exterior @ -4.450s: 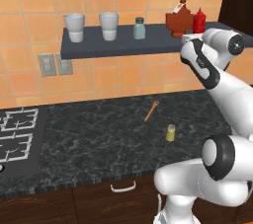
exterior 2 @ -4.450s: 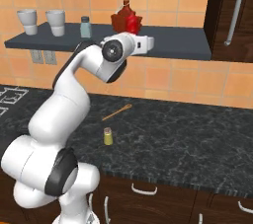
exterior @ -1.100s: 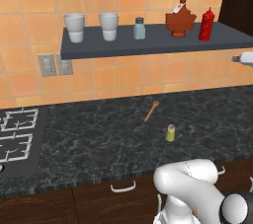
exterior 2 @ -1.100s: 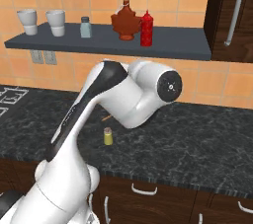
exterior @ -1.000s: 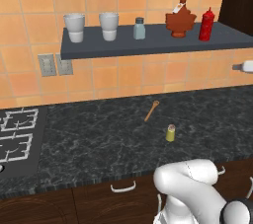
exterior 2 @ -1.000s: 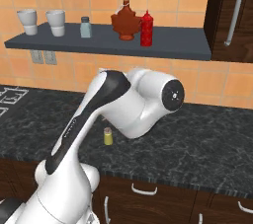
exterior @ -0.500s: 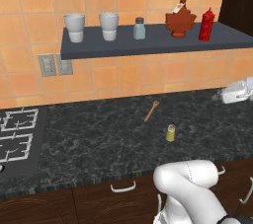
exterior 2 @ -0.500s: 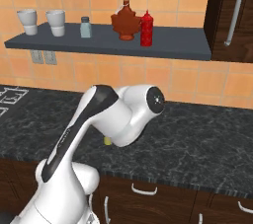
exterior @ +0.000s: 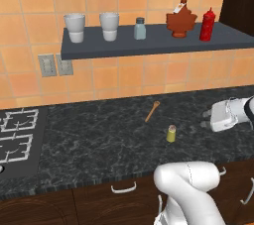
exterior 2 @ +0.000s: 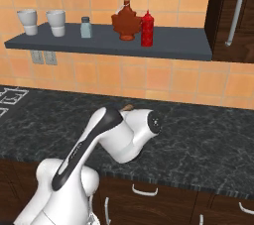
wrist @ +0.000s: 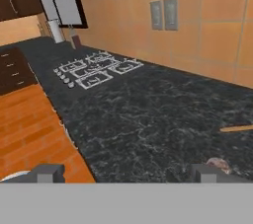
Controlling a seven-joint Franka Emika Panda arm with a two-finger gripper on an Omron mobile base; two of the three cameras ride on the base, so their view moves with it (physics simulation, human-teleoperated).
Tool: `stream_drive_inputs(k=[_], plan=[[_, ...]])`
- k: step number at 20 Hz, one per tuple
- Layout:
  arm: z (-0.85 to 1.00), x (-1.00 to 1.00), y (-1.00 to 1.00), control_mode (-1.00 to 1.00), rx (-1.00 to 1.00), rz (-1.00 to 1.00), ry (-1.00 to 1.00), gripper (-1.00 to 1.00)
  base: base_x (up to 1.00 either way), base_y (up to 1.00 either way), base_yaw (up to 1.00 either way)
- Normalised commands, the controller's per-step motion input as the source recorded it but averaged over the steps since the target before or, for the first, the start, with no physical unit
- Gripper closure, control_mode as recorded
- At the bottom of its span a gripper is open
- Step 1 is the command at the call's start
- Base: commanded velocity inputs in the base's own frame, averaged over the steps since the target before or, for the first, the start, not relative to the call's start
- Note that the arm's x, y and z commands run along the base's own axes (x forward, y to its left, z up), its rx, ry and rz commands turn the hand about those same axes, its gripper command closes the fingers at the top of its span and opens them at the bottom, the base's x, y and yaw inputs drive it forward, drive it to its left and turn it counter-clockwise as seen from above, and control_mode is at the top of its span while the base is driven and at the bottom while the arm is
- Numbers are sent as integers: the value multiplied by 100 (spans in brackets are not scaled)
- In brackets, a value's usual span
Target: Put the shaker and condiment bottle from the counter next to their counterparts in the cabinet.
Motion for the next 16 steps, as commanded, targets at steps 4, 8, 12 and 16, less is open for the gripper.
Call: stream_drive_inputs(k=[4, 8, 12, 16], plan=[[-45, 18, -28, -100, 0, 18, 0, -100, 0, 0, 0], [-31, 8, -20, -100, 0, 10, -6, -100, 0, 0, 0], [-44, 16, -2, -100, 0, 10, 0, -100, 0, 0, 0], [-47, 32, 0, -100, 0, 11, 0, -100, 0, 0, 0]])
